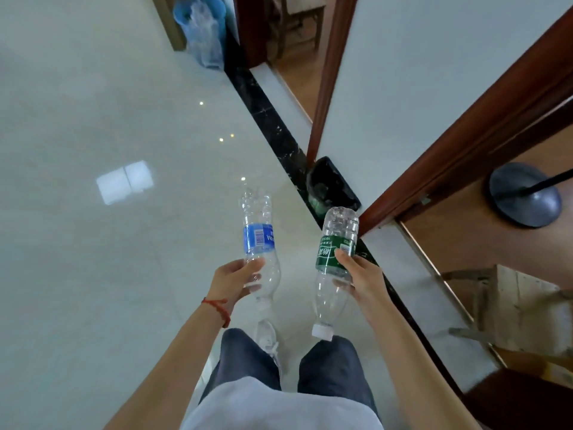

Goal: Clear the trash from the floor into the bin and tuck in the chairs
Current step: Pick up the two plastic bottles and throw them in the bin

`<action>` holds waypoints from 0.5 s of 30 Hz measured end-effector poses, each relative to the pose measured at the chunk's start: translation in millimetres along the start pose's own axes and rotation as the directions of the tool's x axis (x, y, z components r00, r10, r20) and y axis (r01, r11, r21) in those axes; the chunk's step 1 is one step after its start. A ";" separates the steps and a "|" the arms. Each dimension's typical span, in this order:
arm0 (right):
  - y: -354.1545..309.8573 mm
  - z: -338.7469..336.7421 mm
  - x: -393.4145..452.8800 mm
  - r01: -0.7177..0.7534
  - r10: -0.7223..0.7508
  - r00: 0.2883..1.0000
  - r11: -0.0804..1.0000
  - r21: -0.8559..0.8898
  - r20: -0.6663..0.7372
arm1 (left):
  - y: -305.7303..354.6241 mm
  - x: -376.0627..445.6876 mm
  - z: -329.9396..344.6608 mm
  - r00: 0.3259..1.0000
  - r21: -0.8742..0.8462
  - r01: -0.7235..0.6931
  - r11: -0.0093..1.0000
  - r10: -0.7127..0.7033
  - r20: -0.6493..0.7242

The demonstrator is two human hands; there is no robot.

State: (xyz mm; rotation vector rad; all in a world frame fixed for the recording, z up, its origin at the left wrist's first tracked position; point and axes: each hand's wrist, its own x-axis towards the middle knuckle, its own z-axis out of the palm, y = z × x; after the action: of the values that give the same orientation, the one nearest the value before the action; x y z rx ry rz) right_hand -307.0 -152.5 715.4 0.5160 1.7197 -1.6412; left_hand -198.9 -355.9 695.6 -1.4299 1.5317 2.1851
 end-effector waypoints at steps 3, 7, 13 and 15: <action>-9.7 26.4 12.5 -0.015 0.015 1.000 1.000 0.013 0.002 | 19.5 18.5 -17.2 1.000 -0.016 -0.004 1.000 0.004 -0.002; -25.9 48.8 36.0 -0.015 0.015 1.000 1.000 0.003 -0.006 | 42.3 45.9 -26.6 1.000 -0.053 0.000 0.999 -0.001 -0.020; -74.4 77.9 91.5 0.009 -0.008 1.000 1.000 0.022 -0.026 | 96.0 99.6 -23.1 0.999 -0.050 -0.001 0.999 -0.001 -0.037; -96.0 88.3 111.7 0.016 -0.014 0.999 0.999 0.051 -0.034 | 122.5 120.5 -16.6 1.000 -0.048 -0.003 0.999 0.002 -0.029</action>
State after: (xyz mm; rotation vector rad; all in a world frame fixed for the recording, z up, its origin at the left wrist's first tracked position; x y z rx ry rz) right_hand -432.1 -270.0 706.8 0.5593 1.7137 -1.6994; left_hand -323.2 -475.6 688.6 -1.4806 1.5004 2.2272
